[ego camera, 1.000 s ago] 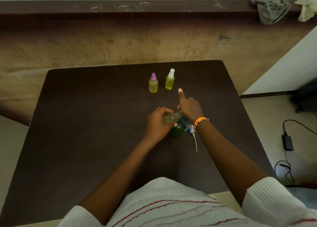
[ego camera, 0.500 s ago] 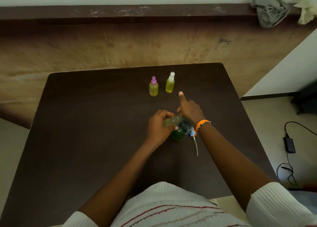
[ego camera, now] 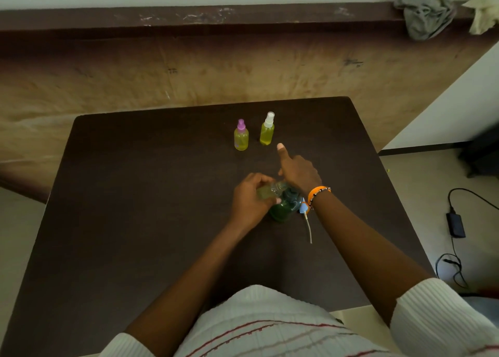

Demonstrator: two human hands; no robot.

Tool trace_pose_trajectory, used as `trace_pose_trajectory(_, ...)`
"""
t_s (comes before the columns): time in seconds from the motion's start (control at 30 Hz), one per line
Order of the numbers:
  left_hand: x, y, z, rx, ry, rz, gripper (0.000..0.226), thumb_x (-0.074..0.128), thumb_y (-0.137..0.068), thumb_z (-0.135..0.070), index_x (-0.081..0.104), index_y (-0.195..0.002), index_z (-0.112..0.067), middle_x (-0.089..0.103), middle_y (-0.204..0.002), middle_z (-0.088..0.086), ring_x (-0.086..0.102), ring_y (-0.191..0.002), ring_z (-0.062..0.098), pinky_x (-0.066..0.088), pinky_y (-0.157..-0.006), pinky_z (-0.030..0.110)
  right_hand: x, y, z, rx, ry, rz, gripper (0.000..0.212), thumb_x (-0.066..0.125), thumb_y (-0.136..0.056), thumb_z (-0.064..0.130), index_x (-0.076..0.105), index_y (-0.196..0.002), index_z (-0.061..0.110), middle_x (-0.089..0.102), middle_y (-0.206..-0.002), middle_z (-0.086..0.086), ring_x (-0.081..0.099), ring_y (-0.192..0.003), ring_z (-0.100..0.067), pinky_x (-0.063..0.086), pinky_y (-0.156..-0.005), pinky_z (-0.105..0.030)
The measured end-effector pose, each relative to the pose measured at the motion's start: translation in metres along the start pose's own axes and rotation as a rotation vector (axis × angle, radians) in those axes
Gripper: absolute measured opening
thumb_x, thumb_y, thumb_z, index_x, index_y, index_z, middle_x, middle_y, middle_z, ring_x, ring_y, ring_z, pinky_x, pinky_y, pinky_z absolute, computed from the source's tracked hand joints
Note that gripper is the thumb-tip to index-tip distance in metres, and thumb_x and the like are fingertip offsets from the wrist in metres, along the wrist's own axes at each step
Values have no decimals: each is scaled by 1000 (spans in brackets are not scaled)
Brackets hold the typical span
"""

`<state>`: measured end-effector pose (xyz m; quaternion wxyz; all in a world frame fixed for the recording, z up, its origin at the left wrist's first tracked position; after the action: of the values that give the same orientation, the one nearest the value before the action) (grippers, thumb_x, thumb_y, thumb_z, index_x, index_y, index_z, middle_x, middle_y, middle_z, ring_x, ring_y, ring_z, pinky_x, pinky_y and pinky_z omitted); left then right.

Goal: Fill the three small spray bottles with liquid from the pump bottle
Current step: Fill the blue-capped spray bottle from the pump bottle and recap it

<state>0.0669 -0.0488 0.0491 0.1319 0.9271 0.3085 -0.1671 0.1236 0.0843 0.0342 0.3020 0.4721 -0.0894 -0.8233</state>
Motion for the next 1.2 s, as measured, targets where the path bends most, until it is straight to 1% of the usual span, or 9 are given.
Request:
trace_pose_trajectory(0.1,0,0,0,-7,-5,1,31,79,-62,-5,63,-86,-16,57,-88,-7,59,-86,13,47,-76,25,1,-2,1,-14,-41,38,93,10,-86,76,69,-106,7,66,-113,-18,59,-104,-35,44,-94,-45)
trace_pose_trajectory(0.23,2,0,0,-6,-4,-1,32,79,-60,-3,65,-87,-14,59,-88,-4,58,-82,13,48,-73,26,-1,5,-4,46,-72,-121,82,19,-92,70,65,-110,5,64,-117,-15,58,-107,-35,43,-89,-42)
trace_pose_trajectory(0.4,3,0,2,-17,-4,4,31,79,-62,-3,64,-87,-14,58,-89,-5,57,-82,11,47,-72,22,-7,14,3,-25,-31,-245,73,22,-95,65,63,-96,4,64,-109,-16,60,-99,-35,43,-81,-40)
trace_pose_trajectory(0.5,2,0,2,-5,7,-3,31,79,-62,-4,64,-86,-16,57,-87,-7,57,-82,10,46,-72,21,-4,8,1,-14,-68,-197,84,15,-89,73,67,-96,7,67,-107,-14,61,-99,-34,45,-86,-42)
trace_pose_trajectory(0.6,0,-1,3,14,-7,-19,32,79,-61,-5,65,-88,-15,57,-86,-10,57,-82,9,46,-75,22,-9,6,4,16,-164,-167,103,3,-72,83,70,-101,11,70,-107,-15,62,-101,-33,45,-94,-48)
trace_pose_trajectory(0.73,-1,0,3,15,-7,-27,33,80,-61,-5,67,-90,-13,60,-90,-4,60,-86,14,48,-79,27,-11,8,3,-11,-116,-171,89,8,-86,75,70,-99,13,69,-104,-13,61,-100,-32,44,-91,-43)
trace_pose_trajectory(0.87,2,0,2,8,-9,-14,33,80,-61,-4,66,-90,-12,60,-90,-4,59,-84,13,48,-75,24,-7,13,0,-15,-22,-247,79,16,-93,69,67,-92,8,67,-103,-14,61,-97,-35,45,-87,-43)
trace_pose_trajectory(1.03,2,1,4,-18,17,-10,32,79,-60,-3,66,-88,-12,61,-90,-1,61,-85,18,54,-77,43,-6,14,3,-95,16,-305,70,17,-94,67,54,-71,13,67,-91,-13,62,-87,-34,49,-87,-48)
trace_pose_trajectory(1.2,-1,1,1,15,22,-25,31,79,-61,-3,65,-86,-14,59,-86,-7,61,-85,17,52,-80,40,-8,7,3,-33,-65,-198,87,9,-88,75,69,-89,12,70,-99,-11,62,-95,-32,46,-88,-43)
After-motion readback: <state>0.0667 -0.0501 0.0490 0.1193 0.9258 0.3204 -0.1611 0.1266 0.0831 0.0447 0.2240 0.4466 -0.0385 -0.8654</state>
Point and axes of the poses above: each hand's wrist, its own y-axis away from the middle knuckle, its own x-axis out of the palm, z = x × y, the point moved 4 cm from there along -y, towards the middle knuckle
